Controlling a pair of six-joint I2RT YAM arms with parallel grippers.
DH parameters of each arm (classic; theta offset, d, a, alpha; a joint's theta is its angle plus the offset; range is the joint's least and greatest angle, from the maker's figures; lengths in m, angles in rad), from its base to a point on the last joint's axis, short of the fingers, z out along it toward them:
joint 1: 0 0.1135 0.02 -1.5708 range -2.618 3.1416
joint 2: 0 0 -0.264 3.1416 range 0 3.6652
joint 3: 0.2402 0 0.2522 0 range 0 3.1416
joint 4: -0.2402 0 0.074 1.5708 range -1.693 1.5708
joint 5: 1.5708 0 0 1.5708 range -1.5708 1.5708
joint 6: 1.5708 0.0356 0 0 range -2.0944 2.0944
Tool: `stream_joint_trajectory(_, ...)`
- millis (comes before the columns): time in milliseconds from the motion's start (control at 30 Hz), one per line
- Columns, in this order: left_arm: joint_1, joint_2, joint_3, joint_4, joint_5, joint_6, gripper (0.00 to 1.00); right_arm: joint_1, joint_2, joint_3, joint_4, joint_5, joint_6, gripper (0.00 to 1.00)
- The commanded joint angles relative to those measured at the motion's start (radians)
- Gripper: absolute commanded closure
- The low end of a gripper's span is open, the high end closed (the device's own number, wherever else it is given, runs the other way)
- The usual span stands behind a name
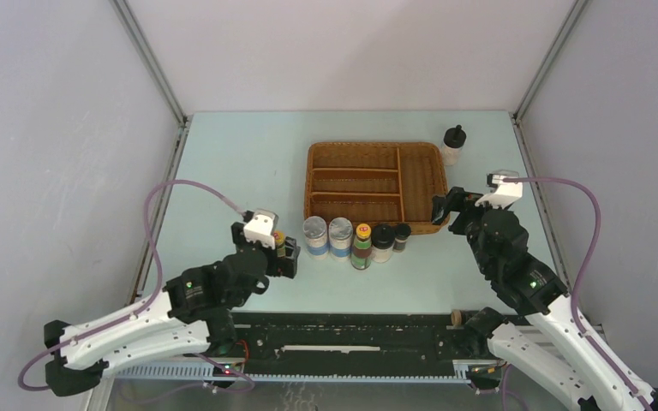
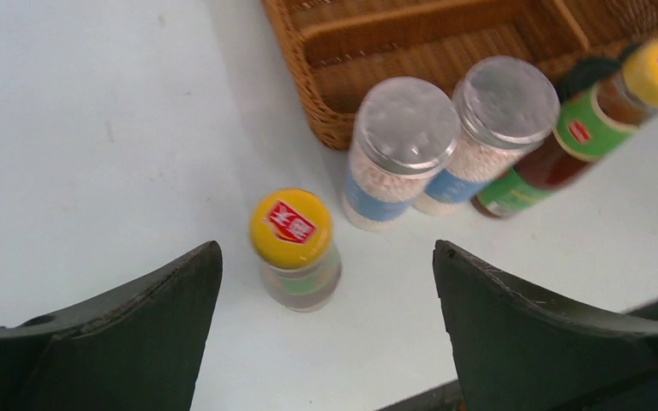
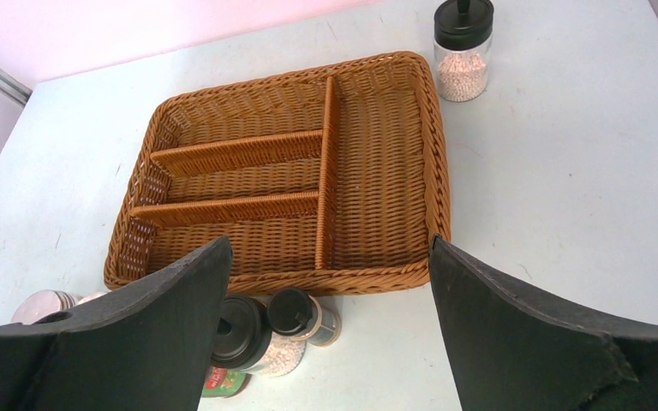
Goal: Organize the condiment bottles
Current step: Pick up the bottle from the center of the board.
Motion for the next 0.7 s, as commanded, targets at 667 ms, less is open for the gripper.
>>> stream_joint_trajectory(667,-0.014,-0.042,-0.084,0.167,-0.296,-0.031,0.05,0.008,-0.001,0.006,0.031,-0.018,-0.039,0.06)
